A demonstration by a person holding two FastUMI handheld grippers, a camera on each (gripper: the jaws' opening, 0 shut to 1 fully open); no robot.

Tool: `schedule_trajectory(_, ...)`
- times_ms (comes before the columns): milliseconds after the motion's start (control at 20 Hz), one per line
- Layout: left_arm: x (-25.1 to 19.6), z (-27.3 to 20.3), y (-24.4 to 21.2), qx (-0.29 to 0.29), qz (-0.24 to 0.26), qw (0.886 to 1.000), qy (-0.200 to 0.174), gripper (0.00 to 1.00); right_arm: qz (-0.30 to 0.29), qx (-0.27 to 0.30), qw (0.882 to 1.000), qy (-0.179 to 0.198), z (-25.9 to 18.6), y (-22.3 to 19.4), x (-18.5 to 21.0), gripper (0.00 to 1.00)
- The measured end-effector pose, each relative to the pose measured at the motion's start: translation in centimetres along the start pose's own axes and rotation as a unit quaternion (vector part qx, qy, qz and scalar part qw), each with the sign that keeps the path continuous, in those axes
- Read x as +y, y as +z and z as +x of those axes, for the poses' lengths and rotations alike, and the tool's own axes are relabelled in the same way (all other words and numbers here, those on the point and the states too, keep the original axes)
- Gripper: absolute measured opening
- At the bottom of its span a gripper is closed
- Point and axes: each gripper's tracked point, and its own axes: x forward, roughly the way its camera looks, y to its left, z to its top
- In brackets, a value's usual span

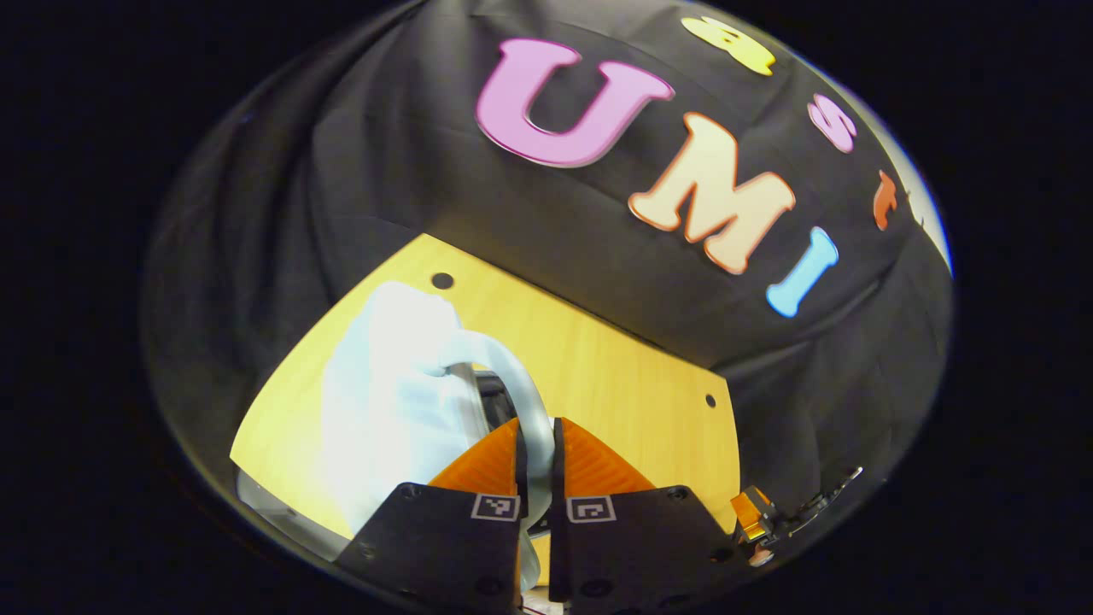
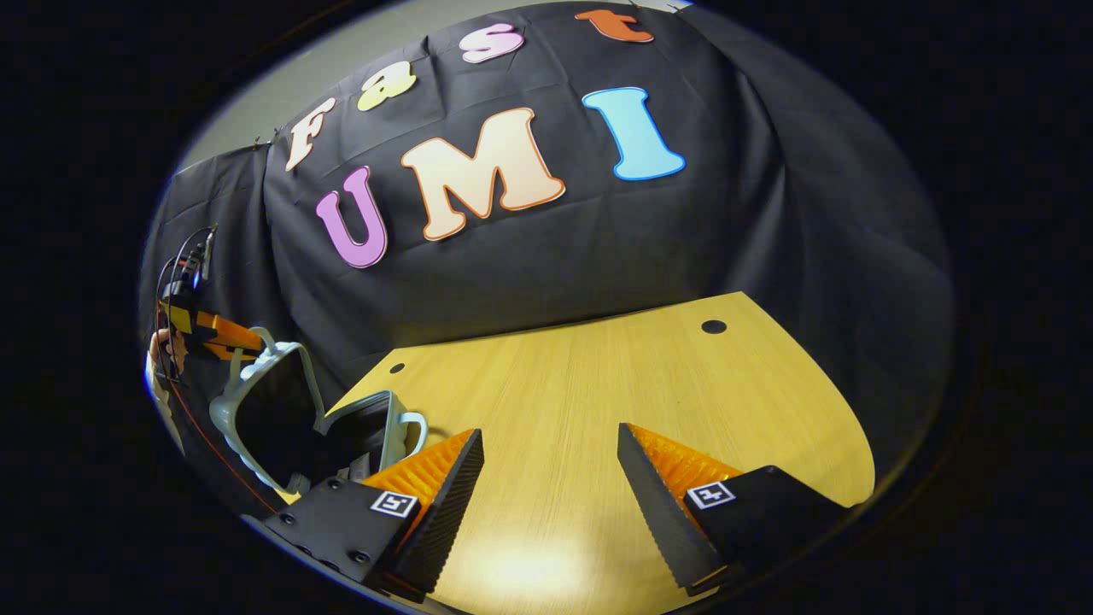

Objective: First open the suitcase, pack the skin care products into it, and then close the suitcase.

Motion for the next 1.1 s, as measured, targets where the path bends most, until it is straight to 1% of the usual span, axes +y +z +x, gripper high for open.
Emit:
schedule_trajectory(200, -3.4, 6.0, -3.9, 0.071, 0.049, 0.996, -0.009, 0.06, 0.019, -0.02, 1.0, -0.011, -0.8, 0.4, -0.1, 0.98)
schedule_trajectory(400, -4.9, 10.5, -7.9, 0.139, 0.094, 0.986, 0.007, 0.06, 0.039, -0.024, 0.999, -0.02, -1.5, -0.2, -0.5, 0.98)
schedule_trajectory(550, -4.6, 13.9, -10.3, 0.171, 0.117, 0.978, 0.028, 0.06, 0.04, -0.023, 0.998, -0.035, -1.8, -0.4, -1.3, 0.98)
schedule_trajectory(650, -4.2, 14.7, -11.6, 0.196, 0.119, 0.972, 0.04, 0.06, 0.039, -0.028, 0.998, -0.043, -1.9, -0.1, -1.8, 0.98)
schedule_trajectory(850, -3.4, 16.6, -13.4, 0.231, 0.124, 0.964, 0.051, 0.08, 0.039, -0.039, 0.997, -0.059, -2.1, 0.8, -2.6, 0.98)
schedule_trajectory(900, -3.4, 16.7, -13.7, 0.239, 0.125, 0.962, 0.048, 0.12, 0.039, -0.043, 0.996, -0.061, -2.1, 1.1, -2.7, 0.98)
schedule_trajectory(950, -3.5, 16.7, -13.8, 0.243, 0.129, 0.96, 0.047, 0.13, 0.04, -0.046, 0.996, -0.061, -2.1, 1.3, -2.7, 0.98)
schedule_trajectory(1000, -4.2, 16.5, -13.7, 0.241, 0.13, 0.961, 0.039, 0.19, 0.04, -0.047, 0.996, -0.062, -1.9, 1.4, -2.7, 0.98)
schedule_trajectory(1050, -4.6, 16.2, -13.4, 0.235, 0.139, 0.961, 0.037, 0.23, 0.038, -0.047, 0.996, -0.063, -1.9, 1.4, -2.7, 0.98)
schedule_trajectory(1100, -4.6, 15.9, -13.3, 0.229, 0.153, 0.96, 0.04, 0.34, 0.036, -0.046, 0.996, -0.062, -1.8, 1.4, -2.6, 0.98)
